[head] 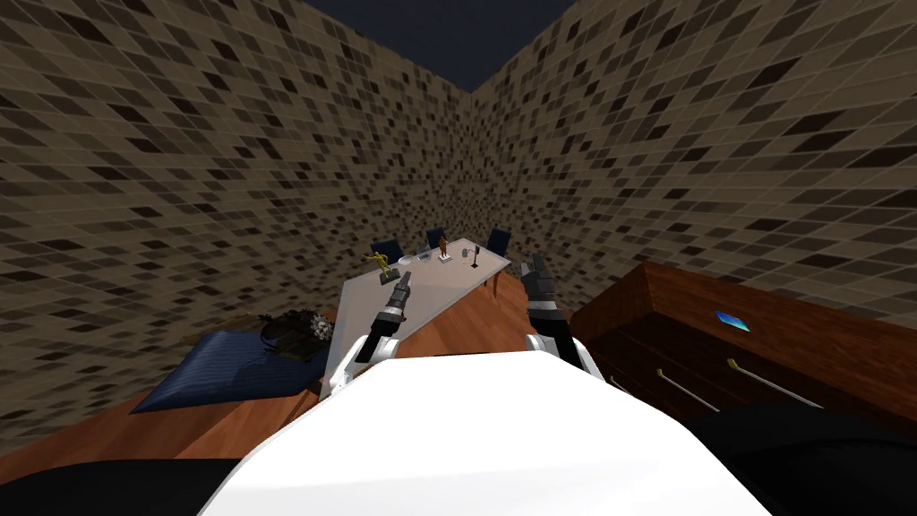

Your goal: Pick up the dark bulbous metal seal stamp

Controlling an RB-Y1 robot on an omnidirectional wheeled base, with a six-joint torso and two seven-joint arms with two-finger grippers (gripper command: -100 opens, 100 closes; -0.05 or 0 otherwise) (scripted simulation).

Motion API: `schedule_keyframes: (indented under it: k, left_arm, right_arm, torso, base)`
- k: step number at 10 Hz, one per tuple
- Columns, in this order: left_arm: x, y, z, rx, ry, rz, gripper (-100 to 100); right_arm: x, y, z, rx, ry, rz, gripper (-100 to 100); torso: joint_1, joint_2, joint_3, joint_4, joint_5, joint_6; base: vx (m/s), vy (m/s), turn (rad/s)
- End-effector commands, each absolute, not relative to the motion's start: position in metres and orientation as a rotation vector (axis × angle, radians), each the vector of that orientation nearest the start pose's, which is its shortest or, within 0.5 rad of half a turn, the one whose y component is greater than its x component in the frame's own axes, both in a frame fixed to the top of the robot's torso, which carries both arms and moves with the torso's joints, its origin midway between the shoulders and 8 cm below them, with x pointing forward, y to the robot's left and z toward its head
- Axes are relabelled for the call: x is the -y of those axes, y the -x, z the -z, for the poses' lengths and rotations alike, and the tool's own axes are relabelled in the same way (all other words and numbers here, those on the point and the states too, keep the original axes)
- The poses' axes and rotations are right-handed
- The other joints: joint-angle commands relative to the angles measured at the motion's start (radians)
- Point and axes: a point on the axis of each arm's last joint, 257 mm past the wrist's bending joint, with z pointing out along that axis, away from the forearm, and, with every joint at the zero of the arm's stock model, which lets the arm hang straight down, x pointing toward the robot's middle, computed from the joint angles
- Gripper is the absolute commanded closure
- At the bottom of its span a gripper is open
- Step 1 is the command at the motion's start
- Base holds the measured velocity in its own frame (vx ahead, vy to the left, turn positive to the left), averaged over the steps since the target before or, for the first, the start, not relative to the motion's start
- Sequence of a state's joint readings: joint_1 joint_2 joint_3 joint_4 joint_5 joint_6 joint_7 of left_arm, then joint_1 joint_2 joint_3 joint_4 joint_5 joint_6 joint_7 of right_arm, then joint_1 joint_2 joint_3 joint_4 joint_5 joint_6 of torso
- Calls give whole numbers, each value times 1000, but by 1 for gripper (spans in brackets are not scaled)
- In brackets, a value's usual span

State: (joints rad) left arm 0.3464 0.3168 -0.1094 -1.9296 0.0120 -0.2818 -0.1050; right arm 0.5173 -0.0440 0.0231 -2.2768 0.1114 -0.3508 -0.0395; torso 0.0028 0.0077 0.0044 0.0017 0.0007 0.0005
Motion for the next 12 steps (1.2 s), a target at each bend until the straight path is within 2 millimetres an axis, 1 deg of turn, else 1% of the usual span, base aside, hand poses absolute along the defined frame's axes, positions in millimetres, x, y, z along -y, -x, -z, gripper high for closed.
schedule_keyframes:
  k: [1, 2, 3, 4, 5, 6, 7, 8, 9, 10, 11, 12]
  left_arm:
    - [-247, -440, 162, -1281, 702, 1109, -100]
    - [-251, -447, 184, -1342, 711, 1067, -100]
    - [-254, -453, 197, -1389, 708, 1034, -100]
    - [-256, -453, 205, -1402, 720, 1024, -100]
    - [-261, -459, 220, -1452, 723, 984, -100]
    - [-265, -458, 231, -1468, 738, 970, -100]
    - [-265, -458, 231, -1468, 739, 970, -100]
    - [-272, -463, 248, -1519, 745, 926, -100]
    - [-274, -463, 255, -1528, 755, 917, -100]
    - [-280, -468, 267, -1570, 756, 877, -100]
    - [-285, -466, 278, -1586, 773, 861, -100]
    - [-292, -471, 291, -1627, 778, 819, -100]
  right_arm:
    - [265, -369, 15, -815, -713, -1235, 0]
    - [265, -369, 15, -816, -714, -1235, 0]
    - [265, -369, 15, -816, -714, -1235, 0]
    - [265, -369, 15, -815, -713, -1235, 0]
    - [265, -369, 15, -816, -714, -1234, 0]
    - [265, -369, 15, -816, -714, -1235, 0]
    - [265, -369, 15, -816, -714, -1234, 0]
    - [265, -369, 15, -816, -714, -1234, 0]
    - [265, -369, 15, -816, -714, -1235, 0]
    - [265, -369, 15, -816, -714, -1234, 0]
    - [265, -369, 15, -816, -714, -1235, 0]
    - [265, -369, 15, -816, -714, -1234, 0]
  torso:
    - [0, 0, 0, 0, 0, 0]
    - [0, -1, -1, 0, 0, -1]
    - [0, -2, -1, 0, 0, 0]
    - [1, -1, 0, 0, 0, 0]
    - [1, -2, -1, 0, 0, -1]
    - [1, -3, -2, 0, 0, -1]
    - [1, -4, -2, -1, 0, -1]
    - [0, -6, -3, -1, 0, -2]
    - [0, -6, -3, -1, 0, -1]
    - [1, -5, -3, -1, 0, -1]
    - [1, -5, -3, -1, 0, -1]
    - [1, -5, -3, -1, 0, -2]
  base:
    - [-95, 14, -116]
    - [-79, 20, -199]
    - [-119, 23, -371]
    - [-84, 24, -131]
    - [-78, 21, -184]
    - [-57, 17, -148]
    - [-15, 5, 1]
    - [-39, 7, -192]
    - [-49, 14, -158]
    - [-62, 11, -260]
    - [-52, 19, -120]
    - [-64, 32, -182]
